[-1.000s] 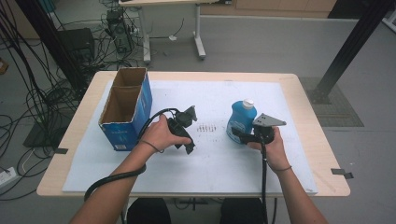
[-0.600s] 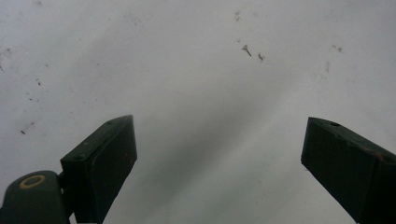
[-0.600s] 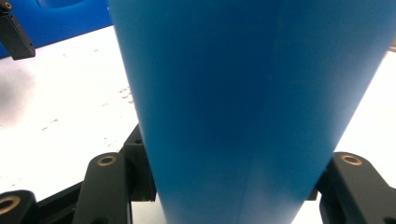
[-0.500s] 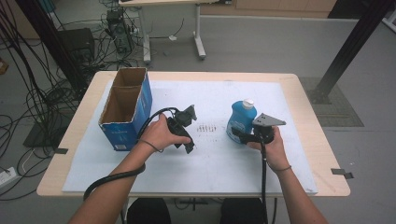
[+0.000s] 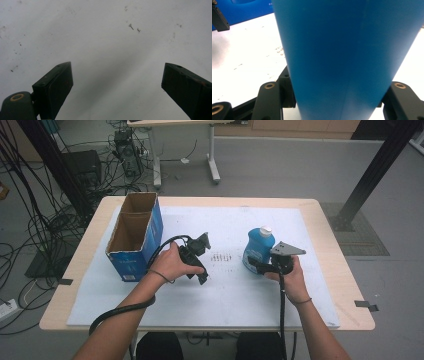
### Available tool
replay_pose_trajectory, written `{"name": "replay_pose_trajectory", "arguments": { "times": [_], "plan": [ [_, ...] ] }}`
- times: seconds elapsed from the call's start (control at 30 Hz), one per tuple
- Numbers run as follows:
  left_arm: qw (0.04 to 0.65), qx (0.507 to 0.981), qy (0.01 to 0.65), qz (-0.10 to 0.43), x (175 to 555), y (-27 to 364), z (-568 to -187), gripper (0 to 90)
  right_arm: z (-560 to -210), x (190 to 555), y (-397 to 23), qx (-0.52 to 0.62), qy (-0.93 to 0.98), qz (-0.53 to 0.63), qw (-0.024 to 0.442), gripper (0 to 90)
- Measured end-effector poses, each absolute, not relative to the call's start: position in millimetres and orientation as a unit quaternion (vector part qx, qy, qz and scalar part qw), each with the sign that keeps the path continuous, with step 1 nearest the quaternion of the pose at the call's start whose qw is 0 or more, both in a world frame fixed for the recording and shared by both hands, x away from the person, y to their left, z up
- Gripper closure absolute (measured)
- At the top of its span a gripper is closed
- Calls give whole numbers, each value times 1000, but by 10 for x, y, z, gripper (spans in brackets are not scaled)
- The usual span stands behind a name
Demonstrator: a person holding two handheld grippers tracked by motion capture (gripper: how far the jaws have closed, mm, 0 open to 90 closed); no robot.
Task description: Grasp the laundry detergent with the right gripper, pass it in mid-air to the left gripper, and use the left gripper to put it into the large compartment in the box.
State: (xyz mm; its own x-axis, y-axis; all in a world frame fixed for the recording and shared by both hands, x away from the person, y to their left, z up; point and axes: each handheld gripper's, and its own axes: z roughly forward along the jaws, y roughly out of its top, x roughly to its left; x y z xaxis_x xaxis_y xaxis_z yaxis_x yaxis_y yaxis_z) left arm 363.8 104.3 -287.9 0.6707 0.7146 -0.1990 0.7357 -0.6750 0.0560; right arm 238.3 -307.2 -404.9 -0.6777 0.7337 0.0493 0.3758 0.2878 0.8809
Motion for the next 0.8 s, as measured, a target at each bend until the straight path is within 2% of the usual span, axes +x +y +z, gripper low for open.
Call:
{"name": "replay_pose_trajectory", "arguments": {
  "times": [0.8],
  "plan": [
    [94, 919, 377, -67, 3558, 1226, -2562, 98, -3960, 2394, -3129, 340, 784, 494, 162, 414]
  ]
}}
